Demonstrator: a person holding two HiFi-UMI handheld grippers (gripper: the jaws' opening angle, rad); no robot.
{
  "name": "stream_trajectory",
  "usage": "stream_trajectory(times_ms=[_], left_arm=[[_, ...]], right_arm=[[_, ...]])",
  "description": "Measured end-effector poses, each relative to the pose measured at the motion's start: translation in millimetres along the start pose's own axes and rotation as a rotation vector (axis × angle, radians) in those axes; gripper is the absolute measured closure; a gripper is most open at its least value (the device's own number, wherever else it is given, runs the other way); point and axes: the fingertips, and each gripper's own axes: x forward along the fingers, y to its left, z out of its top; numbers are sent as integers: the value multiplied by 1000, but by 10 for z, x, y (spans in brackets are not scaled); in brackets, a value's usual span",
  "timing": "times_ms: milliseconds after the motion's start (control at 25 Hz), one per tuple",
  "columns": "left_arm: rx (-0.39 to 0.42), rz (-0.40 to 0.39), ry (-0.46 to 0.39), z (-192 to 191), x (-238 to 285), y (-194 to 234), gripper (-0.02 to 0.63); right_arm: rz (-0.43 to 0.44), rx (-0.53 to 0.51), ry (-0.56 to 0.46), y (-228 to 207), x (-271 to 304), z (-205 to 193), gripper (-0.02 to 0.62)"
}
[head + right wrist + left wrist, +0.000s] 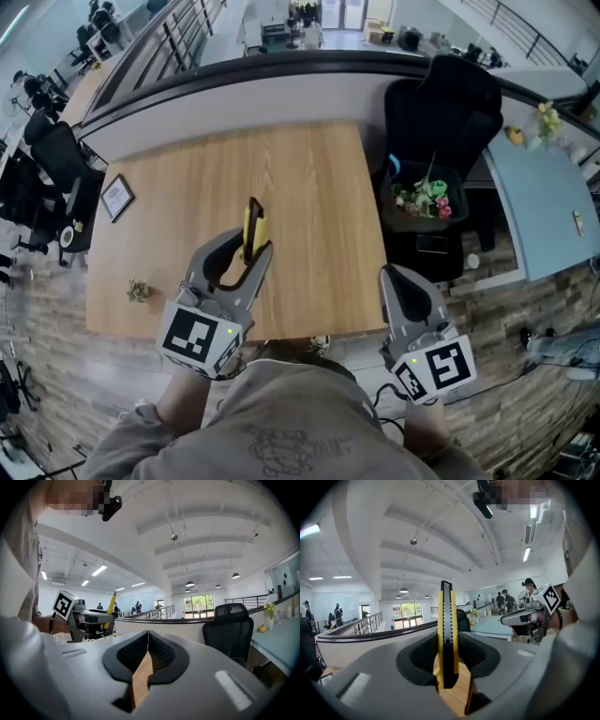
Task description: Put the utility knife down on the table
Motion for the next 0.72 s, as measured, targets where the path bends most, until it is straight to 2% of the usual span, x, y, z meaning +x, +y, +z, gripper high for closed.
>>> stream_trajectory(times_ms=[200,520,640,720], left_arm=[[-17,20,-27,56,-83,164,474],[-22,18,-9,-80,-66,401,474],[-15,8,13,-163,-9,475,474],[21,-6,51,-248,78,541,474]], right_arm=[[15,8,14,92,151,35,583],[-7,15,7,142,344,43,583],[-10,22,18,135,440,-3,583],[-12,28,25,130,505,-24,583]])
